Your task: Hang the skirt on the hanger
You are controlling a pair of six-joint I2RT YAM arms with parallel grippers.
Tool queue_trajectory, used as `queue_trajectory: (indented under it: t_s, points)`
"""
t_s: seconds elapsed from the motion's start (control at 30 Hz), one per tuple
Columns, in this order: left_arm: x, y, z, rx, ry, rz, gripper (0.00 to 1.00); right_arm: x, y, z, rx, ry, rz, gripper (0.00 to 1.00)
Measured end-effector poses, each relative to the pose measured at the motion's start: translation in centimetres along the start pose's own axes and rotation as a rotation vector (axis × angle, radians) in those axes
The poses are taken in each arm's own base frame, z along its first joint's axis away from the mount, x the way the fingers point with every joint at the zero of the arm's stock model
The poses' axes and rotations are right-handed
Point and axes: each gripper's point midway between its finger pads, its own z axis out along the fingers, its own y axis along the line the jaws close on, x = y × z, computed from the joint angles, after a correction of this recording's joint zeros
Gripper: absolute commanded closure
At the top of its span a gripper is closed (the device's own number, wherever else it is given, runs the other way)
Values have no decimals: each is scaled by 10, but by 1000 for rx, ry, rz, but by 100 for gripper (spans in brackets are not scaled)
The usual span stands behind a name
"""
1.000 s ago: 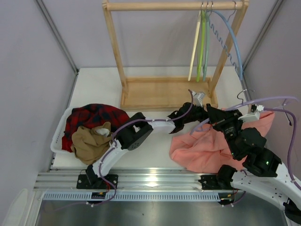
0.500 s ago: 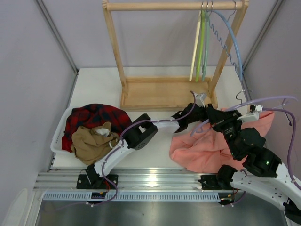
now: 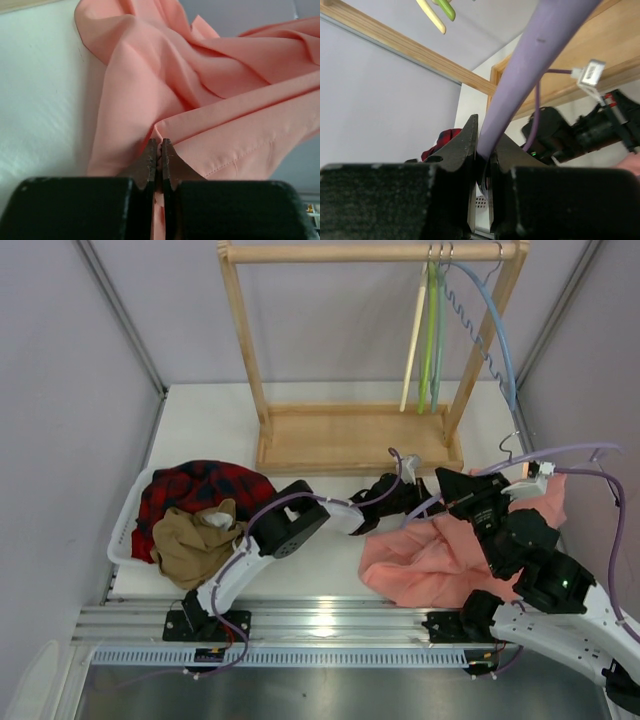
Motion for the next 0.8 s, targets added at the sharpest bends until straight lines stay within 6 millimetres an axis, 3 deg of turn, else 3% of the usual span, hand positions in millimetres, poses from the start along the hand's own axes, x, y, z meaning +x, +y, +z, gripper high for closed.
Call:
queue_trajectory:
  t_s: [0.17,0.43,0.67,0.8]
  points:
    - [-11,-20,-52,17,-25,33,100,3,-4,5,26,-7,-19,100]
    - [-73,-77,-155,85,-218,174,100,-3,-4,14,57,-63,-45,100]
    - [-70,-101,-217,74,-298,310,100,4,12,35,34,-84,-43,100]
    - [-86,-105,-241,6,-352,421,100,15,20,50,25,-77,-45,100]
